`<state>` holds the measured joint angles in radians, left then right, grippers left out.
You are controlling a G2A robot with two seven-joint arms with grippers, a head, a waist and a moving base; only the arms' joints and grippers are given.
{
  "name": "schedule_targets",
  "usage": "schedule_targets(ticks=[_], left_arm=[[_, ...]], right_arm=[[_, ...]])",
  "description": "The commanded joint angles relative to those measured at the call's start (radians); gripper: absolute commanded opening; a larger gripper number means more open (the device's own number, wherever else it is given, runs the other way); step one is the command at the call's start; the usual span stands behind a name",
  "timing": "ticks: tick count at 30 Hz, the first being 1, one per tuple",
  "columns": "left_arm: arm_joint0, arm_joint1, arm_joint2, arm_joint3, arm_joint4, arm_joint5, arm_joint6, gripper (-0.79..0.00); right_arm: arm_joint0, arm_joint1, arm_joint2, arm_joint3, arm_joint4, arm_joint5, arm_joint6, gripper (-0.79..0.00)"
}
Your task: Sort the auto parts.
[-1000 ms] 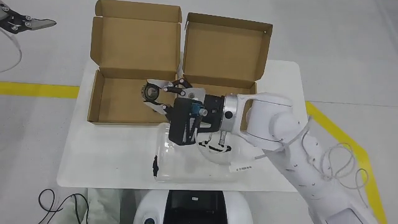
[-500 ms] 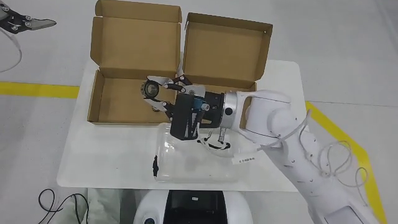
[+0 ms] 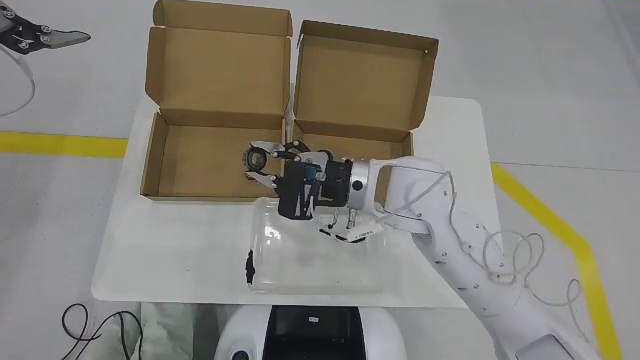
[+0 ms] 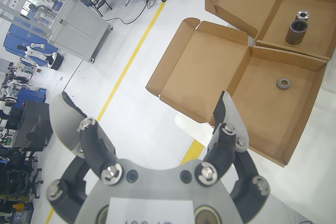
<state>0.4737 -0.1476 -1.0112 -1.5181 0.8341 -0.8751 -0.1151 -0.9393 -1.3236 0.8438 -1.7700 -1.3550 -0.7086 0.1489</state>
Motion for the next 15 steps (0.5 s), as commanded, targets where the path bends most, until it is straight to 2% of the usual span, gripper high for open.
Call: schedule_targets(ticks=[1, 8, 15], left_arm=[[0.0, 0.0, 0.0, 0.0, 0.0, 0.0, 0.0, 0.0], [0.0, 0.0, 0.0, 0.0, 0.0, 0.0, 0.0, 0.0], [0.0, 0.0, 0.0, 0.0, 0.0, 0.0, 0.0, 0.0]], right_arm=[[0.01, -0.005, -0.015, 0.04, 0.003, 0.014, 0.008, -0.785], [0.061, -0.035, -0.089, 0.203, 0.027, 0.062, 0.018, -0.785], [0.152, -0.084, -0.176, 0.375, 0.075, 0.104, 0.048, -0.785]])
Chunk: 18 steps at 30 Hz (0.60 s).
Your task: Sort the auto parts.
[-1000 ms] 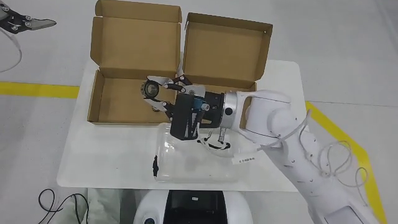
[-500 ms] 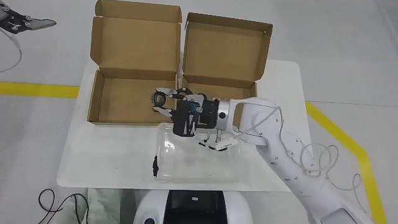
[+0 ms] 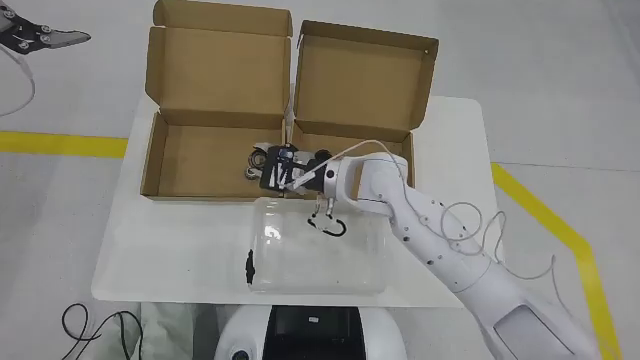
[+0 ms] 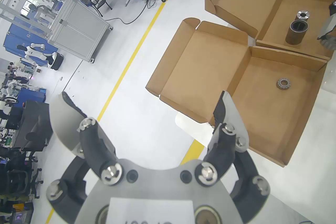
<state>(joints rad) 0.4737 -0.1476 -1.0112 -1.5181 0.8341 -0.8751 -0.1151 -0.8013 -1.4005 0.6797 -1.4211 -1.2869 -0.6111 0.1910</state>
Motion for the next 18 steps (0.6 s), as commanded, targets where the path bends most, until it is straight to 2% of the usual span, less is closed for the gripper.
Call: schedule_targets(ticks=[1, 11, 18], left_arm=[[0.0, 0.0, 0.0, 0.0, 0.0, 0.0, 0.0, 0.0], [0.0, 0.0, 0.0, 0.0, 0.0, 0.0, 0.0, 0.0], [0.0, 0.0, 0.0, 0.0, 0.0, 0.0, 0.0, 0.0]], right_arm=[[0.028, -0.016, -0.023, 0.05, 0.018, 0.012, 0.009, -0.785], [0.154, -0.106, -0.119, 0.302, 0.081, 0.1, 0.035, -0.785], [0.213, -0.179, -0.172, 0.474, 0.135, 0.135, -0.016, -0.785]])
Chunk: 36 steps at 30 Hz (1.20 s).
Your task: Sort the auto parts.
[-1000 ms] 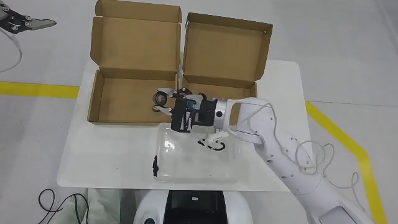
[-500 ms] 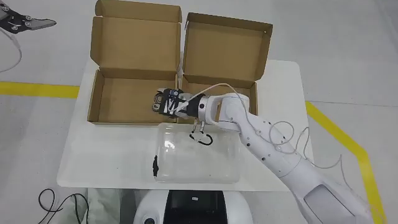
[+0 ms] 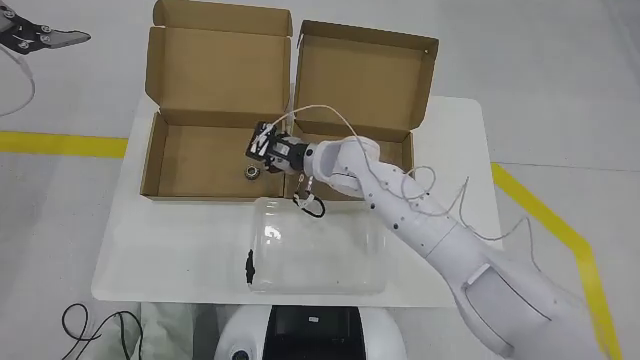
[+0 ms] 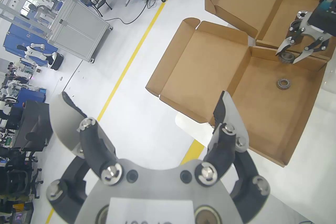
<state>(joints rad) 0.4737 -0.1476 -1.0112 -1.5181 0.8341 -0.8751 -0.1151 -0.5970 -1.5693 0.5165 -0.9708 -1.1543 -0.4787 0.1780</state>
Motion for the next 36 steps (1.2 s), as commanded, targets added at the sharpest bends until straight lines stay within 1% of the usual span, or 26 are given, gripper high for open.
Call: schedule_targets(ticks=[1, 7, 12, 14, 16, 22, 25, 27, 28, 29, 31, 32, 33, 34, 36], left_arm=[[0.0, 0.0, 0.0, 0.0, 0.0, 0.0, 0.0, 0.0], [0.0, 0.0, 0.0, 0.0, 0.0, 0.0, 0.0, 0.0], [0.0, 0.0, 0.0, 0.0, 0.0, 0.0, 0.0, 0.0], [0.0, 0.0, 0.0, 0.0, 0.0, 0.0, 0.0, 0.0], [0.0, 0.0, 0.0, 0.0, 0.0, 0.0, 0.0, 0.0], [0.0, 0.0, 0.0, 0.0, 0.0, 0.0, 0.0, 0.0], [0.0, 0.0, 0.0, 0.0, 0.0, 0.0, 0.0, 0.0], [0.0, 0.0, 0.0, 0.0, 0.0, 0.0, 0.0, 0.0], [0.0, 0.0, 0.0, 0.0, 0.0, 0.0, 0.0, 0.0], [0.0, 0.0, 0.0, 0.0, 0.0, 0.0, 0.0, 0.0], [0.0, 0.0, 0.0, 0.0, 0.0, 0.0, 0.0, 0.0], [0.0, 0.0, 0.0, 0.0, 0.0, 0.0, 0.0, 0.0], [0.0, 0.0, 0.0, 0.0, 0.0, 0.0, 0.0, 0.0], [0.0, 0.0, 0.0, 0.0, 0.0, 0.0, 0.0, 0.0], [0.0, 0.0, 0.0, 0.0, 0.0, 0.0, 0.0, 0.0]], right_arm=[[0.017, -0.022, -0.018, 0.045, 0.006, 0.005, -0.004, -0.785], [0.064, -0.088, -0.066, 0.159, 0.014, 0.03, 0.029, -0.785], [0.094, -0.134, -0.093, 0.23, 0.005, 0.04, 0.047, -0.785], [0.102, -0.15, -0.1, 0.253, 0.003, 0.041, 0.052, -0.745], [0.108, -0.164, -0.105, 0.278, 0.004, 0.037, 0.056, -0.727], [0.118, -0.207, -0.117, 0.358, 0.017, 0.015, 0.052, -0.708], [0.123, -0.228, -0.122, 0.398, 0.018, 0.004, 0.046, -0.665], [0.128, -0.241, -0.125, 0.422, 0.019, -0.001, 0.043, -0.619], [0.131, -0.247, -0.125, 0.435, 0.019, -0.004, 0.041, -0.582], [0.133, -0.253, -0.126, 0.447, 0.019, -0.006, 0.039, -0.52], [0.138, -0.264, -0.126, 0.467, 0.019, -0.01, 0.033, -0.459], [0.141, -0.269, -0.126, 0.475, 0.018, -0.011, 0.03, -0.416], [0.143, -0.274, -0.125, 0.483, 0.017, -0.011, 0.026, -0.317], [0.146, -0.278, -0.125, 0.49, 0.016, -0.013, 0.023, -0.252], [0.15, -0.284, -0.123, 0.5, 0.014, -0.018, 0.007, -0.203]])
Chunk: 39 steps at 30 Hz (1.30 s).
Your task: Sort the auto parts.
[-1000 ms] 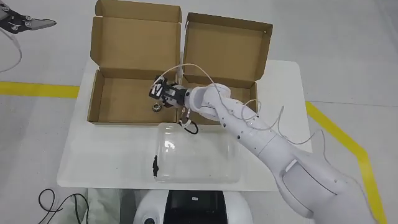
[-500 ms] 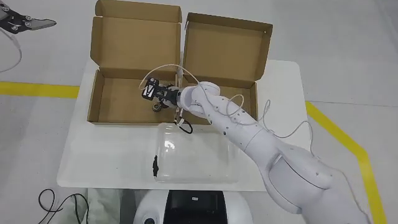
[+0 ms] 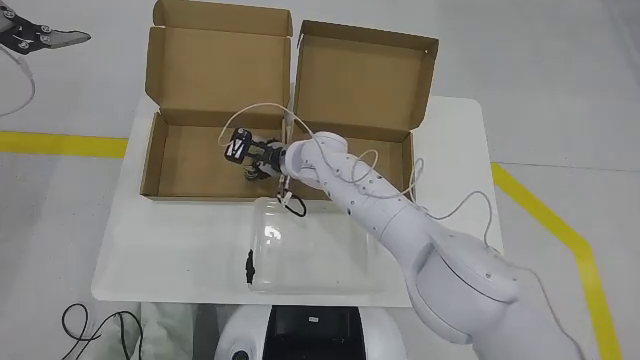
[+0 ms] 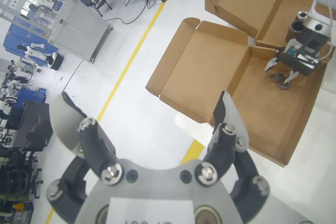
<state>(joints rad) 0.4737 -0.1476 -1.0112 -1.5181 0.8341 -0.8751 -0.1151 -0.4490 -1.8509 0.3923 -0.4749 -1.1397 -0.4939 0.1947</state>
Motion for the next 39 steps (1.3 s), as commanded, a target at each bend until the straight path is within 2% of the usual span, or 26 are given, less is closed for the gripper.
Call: schedule_targets(ticks=[1, 9, 14, 16, 19, 23, 33, 39], left_arm=[[0.0, 0.0, 0.0, 0.0, 0.0, 0.0, 0.0, 0.0], [0.0, 0.0, 0.0, 0.0, 0.0, 0.0, 0.0, 0.0], [0.0, 0.0, 0.0, 0.0, 0.0, 0.0, 0.0, 0.0], [0.0, 0.0, 0.0, 0.0, 0.0, 0.0, 0.0, 0.0], [0.0, 0.0, 0.0, 0.0, 0.0, 0.0, 0.0, 0.0], [0.0, 0.0, 0.0, 0.0, 0.0, 0.0, 0.0, 0.0], [0.0, 0.0, 0.0, 0.0, 0.0, 0.0, 0.0, 0.0], [0.0, 0.0, 0.0, 0.0, 0.0, 0.0, 0.0, 0.0]], right_arm=[[0.004, -0.005, 0.002, 0.009, -0.004, -0.008, -0.02, -0.2], [0.01, 0.003, 0.027, -0.004, -0.026, -0.074, -0.159, -0.188], [-0.01, 0.032, 0.047, -0.059, -0.063, -0.101, -0.229, -0.16], [-0.026, 0.049, 0.058, -0.094, -0.079, -0.108, -0.248, -0.114], [-0.054, 0.082, 0.081, -0.162, -0.116, -0.099, -0.253, -0.046], [-0.115, 0.136, 0.13, -0.295, -0.155, -0.096, -0.233, 0.0], [-0.398, 0.303, 0.369, -0.761, -0.256, -0.15, -0.11, 0.0], [-0.568, 0.37, 0.522, -0.969, -0.281, -0.2, -0.069, 0.0]])
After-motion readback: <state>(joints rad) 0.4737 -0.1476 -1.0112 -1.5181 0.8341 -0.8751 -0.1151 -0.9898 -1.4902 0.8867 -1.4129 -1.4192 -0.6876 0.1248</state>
